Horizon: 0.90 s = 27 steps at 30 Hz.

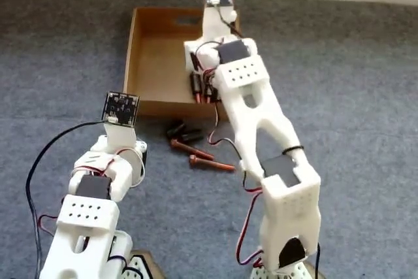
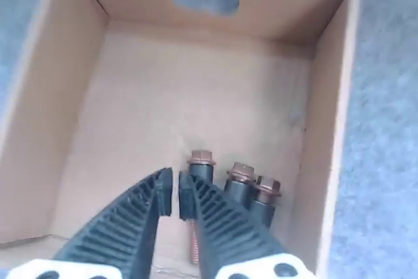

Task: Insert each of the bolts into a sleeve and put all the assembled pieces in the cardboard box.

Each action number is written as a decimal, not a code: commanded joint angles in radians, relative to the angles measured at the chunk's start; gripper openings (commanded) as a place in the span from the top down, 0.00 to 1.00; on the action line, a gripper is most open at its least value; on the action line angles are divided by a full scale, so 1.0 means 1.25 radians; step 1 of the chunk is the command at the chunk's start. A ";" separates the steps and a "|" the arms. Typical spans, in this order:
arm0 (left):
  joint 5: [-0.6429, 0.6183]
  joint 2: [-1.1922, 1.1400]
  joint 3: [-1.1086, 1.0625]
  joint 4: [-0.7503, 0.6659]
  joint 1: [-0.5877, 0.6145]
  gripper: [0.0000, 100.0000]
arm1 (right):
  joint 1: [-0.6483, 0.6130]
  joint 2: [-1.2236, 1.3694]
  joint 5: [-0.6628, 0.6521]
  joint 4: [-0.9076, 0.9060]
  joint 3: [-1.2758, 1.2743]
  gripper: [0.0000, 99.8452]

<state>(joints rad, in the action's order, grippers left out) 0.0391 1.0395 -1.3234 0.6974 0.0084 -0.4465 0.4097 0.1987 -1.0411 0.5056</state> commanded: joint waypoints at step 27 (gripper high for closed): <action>-0.009 0.018 0.006 -0.015 0.009 0.99 | -0.134 -0.806 -0.312 0.317 -1.062 0.88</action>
<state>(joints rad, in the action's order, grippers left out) 0.0391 1.0395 -1.3234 0.6974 0.0084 -0.5677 -0.5554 -0.1066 -0.6989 -0.7725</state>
